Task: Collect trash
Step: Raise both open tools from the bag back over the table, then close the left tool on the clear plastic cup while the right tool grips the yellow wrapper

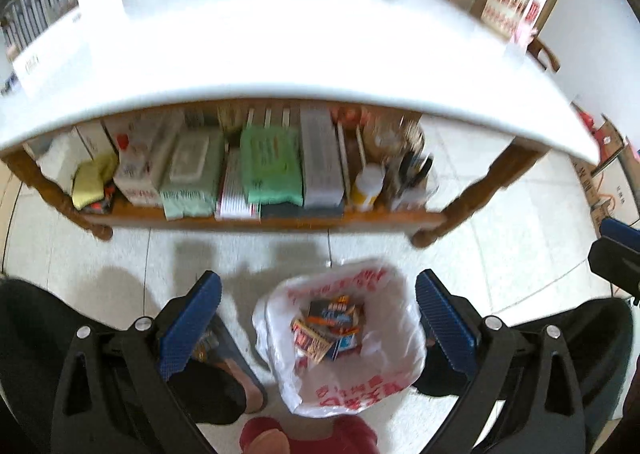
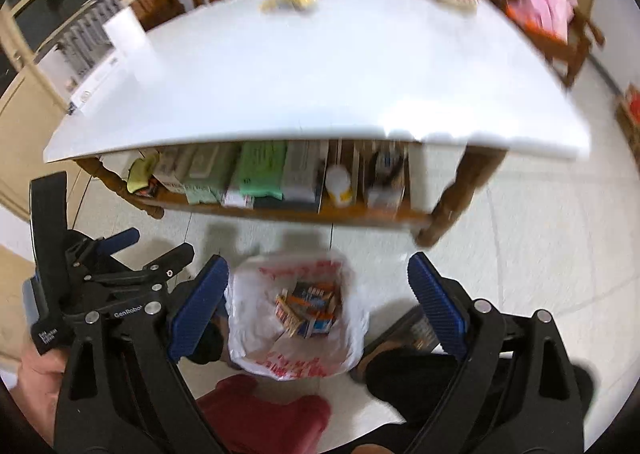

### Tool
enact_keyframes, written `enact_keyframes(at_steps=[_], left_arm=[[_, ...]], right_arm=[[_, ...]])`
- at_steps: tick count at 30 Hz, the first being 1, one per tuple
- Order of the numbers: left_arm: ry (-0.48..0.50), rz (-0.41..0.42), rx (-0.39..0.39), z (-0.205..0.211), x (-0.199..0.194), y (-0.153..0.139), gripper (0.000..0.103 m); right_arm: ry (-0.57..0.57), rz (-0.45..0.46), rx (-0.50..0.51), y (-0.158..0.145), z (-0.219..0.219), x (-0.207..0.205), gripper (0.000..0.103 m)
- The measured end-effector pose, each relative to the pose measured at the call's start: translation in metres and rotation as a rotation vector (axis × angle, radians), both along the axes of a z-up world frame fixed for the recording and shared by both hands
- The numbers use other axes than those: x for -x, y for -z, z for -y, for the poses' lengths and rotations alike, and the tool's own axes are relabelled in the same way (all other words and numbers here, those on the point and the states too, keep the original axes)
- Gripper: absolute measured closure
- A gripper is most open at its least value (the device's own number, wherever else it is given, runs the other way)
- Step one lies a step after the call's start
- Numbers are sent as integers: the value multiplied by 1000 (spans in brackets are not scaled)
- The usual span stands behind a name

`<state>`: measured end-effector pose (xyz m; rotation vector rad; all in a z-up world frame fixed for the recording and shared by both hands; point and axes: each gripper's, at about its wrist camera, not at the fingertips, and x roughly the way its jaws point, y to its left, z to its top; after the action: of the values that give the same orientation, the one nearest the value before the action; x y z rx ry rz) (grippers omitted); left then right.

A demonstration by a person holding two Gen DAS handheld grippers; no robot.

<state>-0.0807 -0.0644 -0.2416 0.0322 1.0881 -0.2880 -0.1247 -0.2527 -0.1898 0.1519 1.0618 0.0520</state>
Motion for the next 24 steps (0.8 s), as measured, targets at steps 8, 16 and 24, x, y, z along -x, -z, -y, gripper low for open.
enact_keyframes(at_steps=[8, 16, 24], left_arm=[[-25, 122, 23, 19, -41, -66, 8], [-64, 166, 20, 37, -115, -85, 8], [-74, 159, 3, 54, -177, -75, 8]], right_arm=[[-64, 112, 92, -60, 7, -44, 10], [-118, 208, 137, -96, 15, -120, 10], [-221, 212, 232, -89, 19, -195, 10]])
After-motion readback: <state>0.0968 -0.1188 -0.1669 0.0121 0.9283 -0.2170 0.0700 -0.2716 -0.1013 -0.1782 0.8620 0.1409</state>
